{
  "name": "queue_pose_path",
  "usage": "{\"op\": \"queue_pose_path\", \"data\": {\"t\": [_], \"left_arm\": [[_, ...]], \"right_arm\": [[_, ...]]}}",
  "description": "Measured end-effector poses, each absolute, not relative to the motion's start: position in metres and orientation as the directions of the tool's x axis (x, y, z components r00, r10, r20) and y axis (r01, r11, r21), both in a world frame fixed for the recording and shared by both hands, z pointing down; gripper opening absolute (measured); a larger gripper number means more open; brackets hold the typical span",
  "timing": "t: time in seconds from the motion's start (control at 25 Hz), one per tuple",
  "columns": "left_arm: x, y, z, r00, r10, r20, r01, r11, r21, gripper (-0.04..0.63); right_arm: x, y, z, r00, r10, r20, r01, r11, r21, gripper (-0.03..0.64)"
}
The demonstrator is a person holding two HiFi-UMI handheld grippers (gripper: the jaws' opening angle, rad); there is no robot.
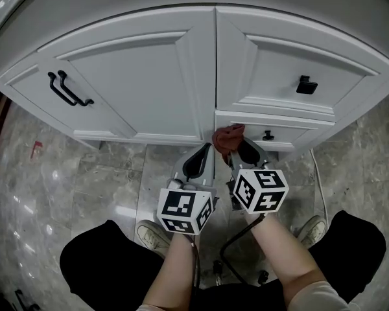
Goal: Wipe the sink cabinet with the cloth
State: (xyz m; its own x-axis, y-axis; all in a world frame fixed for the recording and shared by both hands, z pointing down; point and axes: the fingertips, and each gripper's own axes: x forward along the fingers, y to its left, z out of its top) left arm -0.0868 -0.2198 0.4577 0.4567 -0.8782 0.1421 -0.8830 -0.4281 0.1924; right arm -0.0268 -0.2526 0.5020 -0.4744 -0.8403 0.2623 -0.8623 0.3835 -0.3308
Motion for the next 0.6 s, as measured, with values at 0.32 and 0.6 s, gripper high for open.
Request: {"op": "queue_pose_path", "data": {"t": [0.32, 0.6], "left_arm": [[-0.074, -0.219, 0.453, 0.472, -0.871, 0.133, -0.875, -0.445, 0.190, 0.000], [-0.043, -0.219, 0.437, 0.522, -0.847, 0.101, -0.847, -0.501, 0.178, 0.000]], "right_arm": [[0.012, -0.255, 0.506, -0.381, -0.875, 0.298, -0.908, 0.293, -0.301, 0.086], [0.040, -0.242, 0.512, -0.341, -0.877, 0.339, -0.904, 0.206, -0.375, 0.086]]}}
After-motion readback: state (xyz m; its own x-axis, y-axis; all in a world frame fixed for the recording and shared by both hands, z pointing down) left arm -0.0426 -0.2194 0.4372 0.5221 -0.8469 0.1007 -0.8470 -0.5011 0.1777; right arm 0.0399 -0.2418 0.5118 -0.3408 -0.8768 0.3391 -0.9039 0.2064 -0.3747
